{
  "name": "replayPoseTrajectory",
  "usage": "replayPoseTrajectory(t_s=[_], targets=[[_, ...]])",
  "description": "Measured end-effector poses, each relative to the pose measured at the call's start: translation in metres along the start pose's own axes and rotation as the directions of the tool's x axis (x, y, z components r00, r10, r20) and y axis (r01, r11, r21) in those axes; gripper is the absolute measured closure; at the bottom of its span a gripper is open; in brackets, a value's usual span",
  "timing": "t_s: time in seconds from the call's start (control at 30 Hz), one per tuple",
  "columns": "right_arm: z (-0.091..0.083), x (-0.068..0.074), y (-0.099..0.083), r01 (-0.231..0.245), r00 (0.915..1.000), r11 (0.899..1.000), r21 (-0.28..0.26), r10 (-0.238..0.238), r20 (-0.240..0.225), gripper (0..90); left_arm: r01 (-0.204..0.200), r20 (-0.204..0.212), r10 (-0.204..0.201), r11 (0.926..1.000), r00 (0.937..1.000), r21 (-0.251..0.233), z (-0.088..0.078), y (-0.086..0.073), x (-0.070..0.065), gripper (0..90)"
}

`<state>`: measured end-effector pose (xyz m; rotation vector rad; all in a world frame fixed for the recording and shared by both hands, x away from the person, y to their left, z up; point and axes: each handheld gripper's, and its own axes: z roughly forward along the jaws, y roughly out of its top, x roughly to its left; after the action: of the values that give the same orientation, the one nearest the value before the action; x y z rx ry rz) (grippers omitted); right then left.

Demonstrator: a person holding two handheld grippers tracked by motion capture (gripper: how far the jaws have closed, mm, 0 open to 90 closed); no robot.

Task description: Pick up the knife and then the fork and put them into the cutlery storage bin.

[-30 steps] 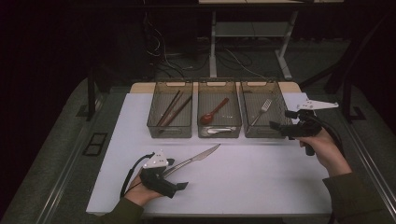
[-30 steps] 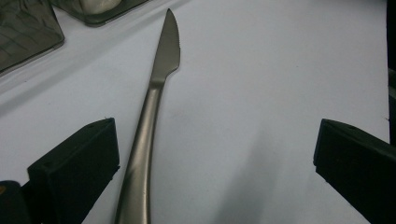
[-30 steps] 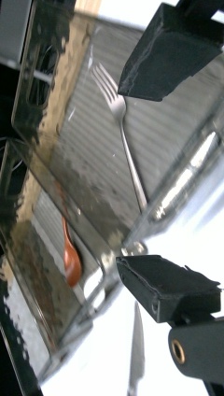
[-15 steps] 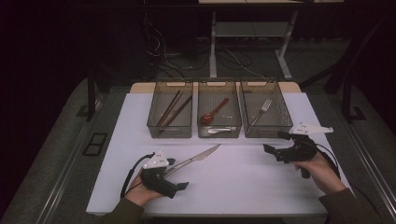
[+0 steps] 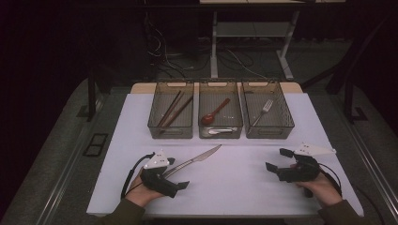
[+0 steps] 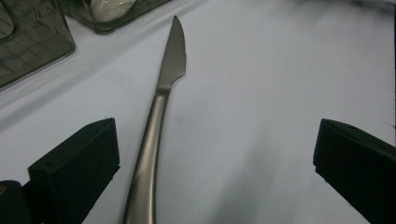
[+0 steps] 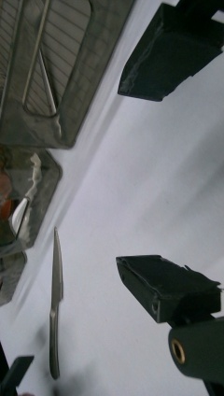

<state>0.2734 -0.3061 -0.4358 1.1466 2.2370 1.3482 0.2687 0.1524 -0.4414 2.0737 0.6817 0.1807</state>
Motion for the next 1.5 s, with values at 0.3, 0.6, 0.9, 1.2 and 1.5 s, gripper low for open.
replayPoseTrajectory(t_s=[0.3,0.6,0.9,1.2,1.5], targets=[[-0.003,0.012,-0.013,0.028,0.9991,1.000,-0.009,-0.028,-0.031,14.3,-0.004,-0.040,0.004,1.0000,0.9992,0.004,-0.003,0.006,0.003,8.5],[0.000,0.013,-0.013,0.037,0.9984,0.999,0.000,-0.037,-0.043,14.3,0.019,-0.047,-0.018,0.9996,0.9988,0.020,-0.002,0.016,0.014,22.3],[0.001,0.013,-0.013,0.039,0.9982,0.999,-0.001,-0.039,-0.046,14.3,0.014,-0.032,-0.013,0.9990,0.9994,0.041,0.005,0.032,0.023,36.4],[0.000,0.012,-0.013,0.033,0.9983,0.999,0.000,-0.033,-0.047,14.3,-0.001,-0.001,0.001,0.9945,1.0000,0.105,0.023,0.045,0.039,50.4],[0.001,0.011,-0.013,0.032,0.9982,0.999,0.003,-0.032,-0.050,14.3,-0.012,0.016,0.009,0.9852,0.9998,0.171,0.037,0.044,0.040,61.1]])
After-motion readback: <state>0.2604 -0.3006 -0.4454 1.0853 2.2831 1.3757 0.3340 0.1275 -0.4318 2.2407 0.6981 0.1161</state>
